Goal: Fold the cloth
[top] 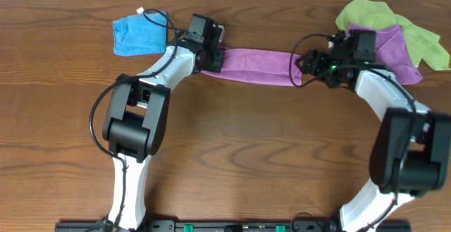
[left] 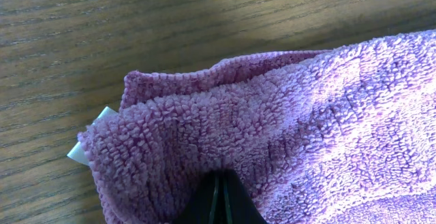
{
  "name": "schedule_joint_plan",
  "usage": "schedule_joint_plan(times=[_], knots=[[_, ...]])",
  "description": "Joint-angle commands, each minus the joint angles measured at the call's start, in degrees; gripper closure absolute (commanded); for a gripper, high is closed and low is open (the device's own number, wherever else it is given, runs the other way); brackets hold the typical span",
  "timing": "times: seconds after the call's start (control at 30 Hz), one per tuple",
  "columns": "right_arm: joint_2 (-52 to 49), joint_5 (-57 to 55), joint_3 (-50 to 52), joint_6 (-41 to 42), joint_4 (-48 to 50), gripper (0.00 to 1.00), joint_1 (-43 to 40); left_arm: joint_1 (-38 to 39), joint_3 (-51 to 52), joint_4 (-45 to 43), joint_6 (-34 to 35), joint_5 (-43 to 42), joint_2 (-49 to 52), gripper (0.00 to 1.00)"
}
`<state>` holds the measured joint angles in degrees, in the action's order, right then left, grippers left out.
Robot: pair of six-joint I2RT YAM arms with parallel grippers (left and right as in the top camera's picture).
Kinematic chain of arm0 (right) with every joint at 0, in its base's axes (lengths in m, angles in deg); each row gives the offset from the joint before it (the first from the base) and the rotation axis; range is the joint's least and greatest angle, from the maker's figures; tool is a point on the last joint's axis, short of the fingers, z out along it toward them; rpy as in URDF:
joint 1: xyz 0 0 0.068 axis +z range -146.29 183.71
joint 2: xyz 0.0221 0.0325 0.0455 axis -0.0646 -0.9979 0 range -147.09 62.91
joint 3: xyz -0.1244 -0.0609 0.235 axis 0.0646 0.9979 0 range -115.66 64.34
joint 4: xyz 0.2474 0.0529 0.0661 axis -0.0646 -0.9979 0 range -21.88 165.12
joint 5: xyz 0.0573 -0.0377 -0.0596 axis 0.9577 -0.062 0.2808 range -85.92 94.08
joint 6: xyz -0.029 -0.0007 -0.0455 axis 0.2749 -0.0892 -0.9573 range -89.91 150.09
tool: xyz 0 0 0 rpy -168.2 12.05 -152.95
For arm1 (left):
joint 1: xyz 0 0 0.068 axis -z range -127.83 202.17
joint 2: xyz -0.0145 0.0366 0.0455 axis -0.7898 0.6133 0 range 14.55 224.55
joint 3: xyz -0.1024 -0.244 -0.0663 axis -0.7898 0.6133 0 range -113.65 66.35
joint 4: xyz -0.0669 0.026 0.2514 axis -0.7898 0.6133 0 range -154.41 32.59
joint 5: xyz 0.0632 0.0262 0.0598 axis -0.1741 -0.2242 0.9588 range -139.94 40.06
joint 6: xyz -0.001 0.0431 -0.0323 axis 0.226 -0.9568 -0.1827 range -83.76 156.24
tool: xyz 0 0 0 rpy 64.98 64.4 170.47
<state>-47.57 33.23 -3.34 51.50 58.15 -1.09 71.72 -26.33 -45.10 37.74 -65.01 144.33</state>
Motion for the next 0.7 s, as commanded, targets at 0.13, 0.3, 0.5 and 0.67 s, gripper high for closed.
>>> schedule_joint_plan(times=[0.13, 0.3, 0.5, 0.67], knots=[[-6.71, 8.28, 0.39, 2.89, 1.64, 0.26, -0.15, -0.02, 0.28, 0.76, 0.24, 0.42, 3.23, 0.94], [-9.40, 8.46, 0.39, 4.46, 3.15, 0.26, -0.15, -0.02, 0.28, 0.92, 0.24, 0.42, 3.23, 0.94], [-13.68, 10.27, 0.39, 6.47, 5.77, 0.32, -0.15, 0.00, 0.28, 1.01, 0.24, 0.39, 3.23, 0.94], [-14.38, 9.14, 0.39, 6.51, 9.07, 0.51, -0.11, 0.00, 0.28, 1.14, 0.24, 0.39, 3.23, 0.94]])
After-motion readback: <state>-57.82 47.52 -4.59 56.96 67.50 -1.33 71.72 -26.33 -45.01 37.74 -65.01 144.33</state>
